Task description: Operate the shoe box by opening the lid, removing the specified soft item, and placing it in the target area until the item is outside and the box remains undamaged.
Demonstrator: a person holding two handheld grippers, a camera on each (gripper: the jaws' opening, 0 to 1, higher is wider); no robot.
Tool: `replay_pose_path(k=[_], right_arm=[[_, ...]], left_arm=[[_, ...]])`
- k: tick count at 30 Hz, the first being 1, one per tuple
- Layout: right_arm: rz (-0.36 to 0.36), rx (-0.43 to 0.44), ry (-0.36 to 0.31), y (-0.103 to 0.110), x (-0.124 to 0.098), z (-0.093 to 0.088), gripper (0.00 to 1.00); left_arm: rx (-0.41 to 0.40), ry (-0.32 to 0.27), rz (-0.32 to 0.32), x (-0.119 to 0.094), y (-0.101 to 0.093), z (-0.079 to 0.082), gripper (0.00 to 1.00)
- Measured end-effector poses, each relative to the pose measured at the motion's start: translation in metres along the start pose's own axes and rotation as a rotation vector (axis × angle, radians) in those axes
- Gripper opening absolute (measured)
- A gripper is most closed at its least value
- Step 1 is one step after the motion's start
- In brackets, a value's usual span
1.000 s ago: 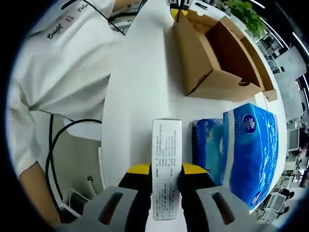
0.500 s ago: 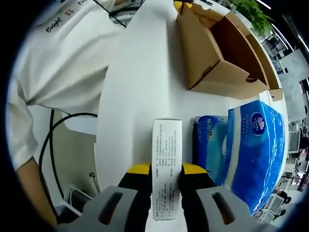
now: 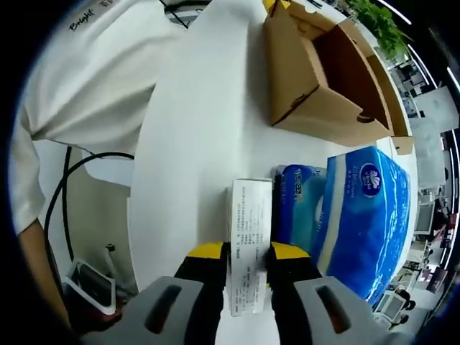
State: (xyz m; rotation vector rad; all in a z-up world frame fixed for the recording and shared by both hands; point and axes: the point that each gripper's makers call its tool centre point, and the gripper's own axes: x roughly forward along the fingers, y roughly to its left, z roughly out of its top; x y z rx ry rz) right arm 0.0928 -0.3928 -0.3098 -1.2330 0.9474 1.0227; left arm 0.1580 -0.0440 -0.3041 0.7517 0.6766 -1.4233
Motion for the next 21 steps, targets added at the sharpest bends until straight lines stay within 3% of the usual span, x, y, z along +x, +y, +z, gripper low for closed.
replay_pose_path(k=[10, 15, 17, 19, 20, 21], right_arm=[[-0.104, 0.007, -0.036, -0.003, -0.017, 0.010, 0.17], [-0.122, 0.087, -0.134, 0.000, -0.032, 0.020, 0.18], [-0.197, 0.099, -0.186, -0.011, -0.040, 0.025, 0.17], [-0.212, 0.114, -0.241, -0.013, -0.046, 0.027, 0.14], [-0.210, 0.102, -0.222, -0.010, -0.047, 0.021, 0.11], [-0.262, 0.076, -0.216, -0.016, -0.050, 0.016, 0.11]], left_arm=[[0.003, -0.004, -0.001, -0.001, 0.000, 0.000, 0.01], [0.006, -0.003, 0.003, 0.000, 0.000, 0.000, 0.01], [0.002, -0.003, 0.000, 0.000, 0.000, 0.000, 0.01], [0.000, -0.006, 0.000, -0.001, 0.000, 0.000, 0.01], [-0.001, -0.007, 0.001, -0.001, 0.000, 0.000, 0.01], [-0.002, -0.007, 0.001, -0.001, 0.000, 0.000, 0.01]])
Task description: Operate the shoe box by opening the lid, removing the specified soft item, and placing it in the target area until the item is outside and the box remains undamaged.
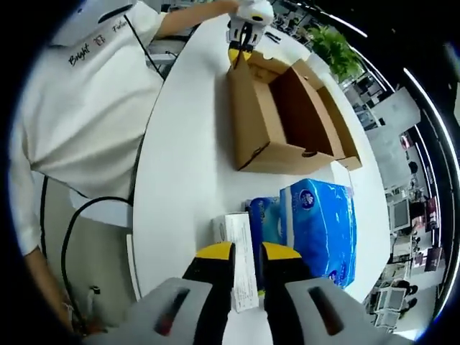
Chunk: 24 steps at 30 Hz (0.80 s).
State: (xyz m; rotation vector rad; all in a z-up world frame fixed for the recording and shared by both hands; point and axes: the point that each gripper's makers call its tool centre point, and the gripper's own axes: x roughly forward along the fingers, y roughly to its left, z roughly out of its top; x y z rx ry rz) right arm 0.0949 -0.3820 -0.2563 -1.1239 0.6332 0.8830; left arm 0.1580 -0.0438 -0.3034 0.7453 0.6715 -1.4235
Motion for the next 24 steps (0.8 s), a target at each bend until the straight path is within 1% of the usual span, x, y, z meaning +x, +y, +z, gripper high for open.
replay_pose_path(k=[1, 2, 3, 5, 6, 7, 8, 9, 10, 11, 12, 13, 14, 15, 17, 18, 19, 20, 21, 22, 23, 24], right_arm=[[-0.035, 0.008, -0.010, -0.005, 0.000, -0.001, 0.11], [-0.035, 0.062, -0.052, -0.004, 0.000, 0.003, 0.11], [-0.044, 0.088, -0.087, -0.006, 0.000, 0.008, 0.11], [-0.085, 0.132, -0.165, -0.012, -0.003, 0.019, 0.13], [-0.086, 0.167, -0.211, -0.011, -0.006, 0.028, 0.14], [-0.117, 0.187, -0.283, -0.015, -0.012, 0.039, 0.14], [-0.137, 0.212, -0.333, -0.019, -0.015, 0.046, 0.14], [-0.190, 0.262, -0.398, -0.028, -0.023, 0.053, 0.15], [-0.220, 0.287, -0.442, -0.034, -0.027, 0.057, 0.14], [-0.266, 0.300, -0.473, -0.043, -0.031, 0.058, 0.14], [-0.338, 0.330, -0.532, -0.056, -0.037, 0.060, 0.13], [-0.358, 0.337, -0.539, -0.059, -0.039, 0.059, 0.14], [-0.433, 0.373, -0.560, -0.072, -0.043, 0.056, 0.14], [-0.440, 0.382, -0.571, -0.073, -0.044, 0.057, 0.14], [-0.485, 0.421, -0.621, -0.080, -0.048, 0.059, 0.16], [-0.505, 0.434, -0.616, -0.082, -0.050, 0.056, 0.18], [-0.547, 0.461, -0.617, -0.086, -0.054, 0.053, 0.21], [-0.618, 0.563, -0.634, -0.094, -0.060, 0.047, 0.21], [-0.649, 0.622, -0.612, -0.096, -0.061, 0.041, 0.21], [-0.691, 0.650, -0.602, -0.101, -0.061, 0.039, 0.20], [-0.709, 0.661, -0.617, -0.105, -0.061, 0.043, 0.20], [-0.711, 0.705, -0.641, -0.108, -0.059, 0.048, 0.20]], left_arm=[[0.003, -0.001, 0.000, 0.000, 0.000, 0.000, 0.01], [0.007, -0.001, 0.001, 0.000, 0.000, 0.000, 0.01], [0.010, 0.000, 0.000, 0.000, 0.000, 0.000, 0.01], [0.018, -0.003, -0.002, 0.000, -0.001, 0.000, 0.01], [0.016, -0.004, -0.002, 0.000, -0.001, 0.000, 0.01], [0.012, -0.007, -0.003, 0.000, -0.001, 0.000, 0.01], [0.012, -0.007, -0.003, 0.000, -0.001, 0.000, 0.01], [0.012, -0.008, -0.002, 0.000, -0.001, 0.000, 0.01], [0.010, -0.007, 0.001, 0.000, -0.001, 0.000, 0.01], [0.011, -0.004, 0.002, 0.000, -0.001, 0.000, 0.01], [0.013, -0.003, 0.003, 0.001, -0.001, 0.000, 0.01], [0.015, -0.002, 0.003, 0.001, 0.000, 0.000, 0.01], [0.013, -0.002, 0.001, 0.001, 0.000, 0.000, 0.01], [0.010, -0.003, -0.002, 0.000, 0.000, 0.000, 0.01], [0.010, -0.004, -0.002, 0.000, 0.000, 0.000, 0.01], [0.010, -0.004, -0.001, 0.000, 0.000, 0.000, 0.01], [0.012, -0.004, 0.001, 0.000, 0.000, 0.000, 0.01], [0.012, -0.004, 0.002, 0.000, 0.000, 0.000, 0.01], [0.012, -0.003, 0.006, 0.001, 0.000, 0.000, 0.01], [0.013, -0.003, 0.007, 0.001, 0.000, 0.000, 0.01], [0.008, -0.002, 0.008, 0.001, 0.000, 0.000, 0.01], [0.007, -0.003, 0.008, 0.001, 0.000, 0.000, 0.01]])
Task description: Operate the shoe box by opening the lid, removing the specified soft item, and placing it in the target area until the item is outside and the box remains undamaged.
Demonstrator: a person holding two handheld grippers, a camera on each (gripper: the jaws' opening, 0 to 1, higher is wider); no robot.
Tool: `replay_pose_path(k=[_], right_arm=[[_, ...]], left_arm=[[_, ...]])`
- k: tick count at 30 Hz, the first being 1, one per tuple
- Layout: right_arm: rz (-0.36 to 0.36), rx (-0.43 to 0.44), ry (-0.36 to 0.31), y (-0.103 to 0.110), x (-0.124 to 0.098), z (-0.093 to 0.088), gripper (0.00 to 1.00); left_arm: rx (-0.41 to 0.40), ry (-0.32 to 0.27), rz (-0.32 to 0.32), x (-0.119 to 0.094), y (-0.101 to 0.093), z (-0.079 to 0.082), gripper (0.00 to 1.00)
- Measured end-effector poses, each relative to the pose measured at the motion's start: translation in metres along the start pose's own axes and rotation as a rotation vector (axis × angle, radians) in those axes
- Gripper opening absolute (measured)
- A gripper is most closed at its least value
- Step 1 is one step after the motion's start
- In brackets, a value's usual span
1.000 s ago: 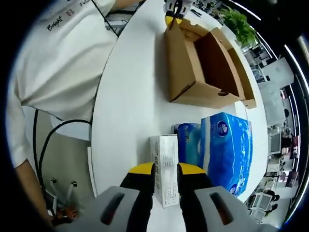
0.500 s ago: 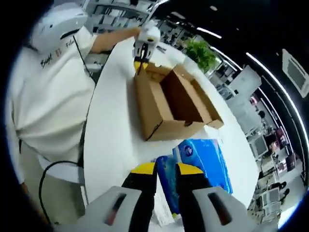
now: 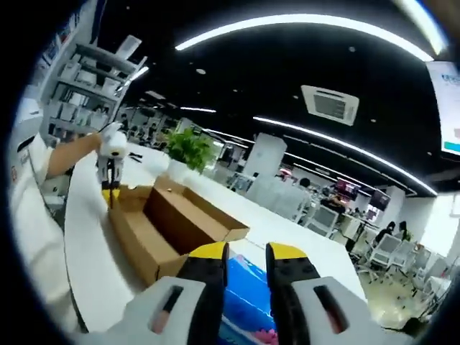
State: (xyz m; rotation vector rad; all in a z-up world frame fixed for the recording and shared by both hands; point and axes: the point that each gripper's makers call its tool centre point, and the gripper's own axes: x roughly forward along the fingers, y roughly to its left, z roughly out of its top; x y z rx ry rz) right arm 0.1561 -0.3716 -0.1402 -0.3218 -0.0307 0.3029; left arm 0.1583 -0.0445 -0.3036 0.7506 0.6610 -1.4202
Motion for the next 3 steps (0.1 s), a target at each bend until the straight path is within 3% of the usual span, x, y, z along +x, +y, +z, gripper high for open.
replay_pose_path(k=[3], right_arm=[[0.042, 0.069, -0.051, 0.017, 0.006, 0.012, 0.21]], left_arm=[[0.007, -0.025, -0.002, -0.001, 0.000, 0.001, 0.01]])
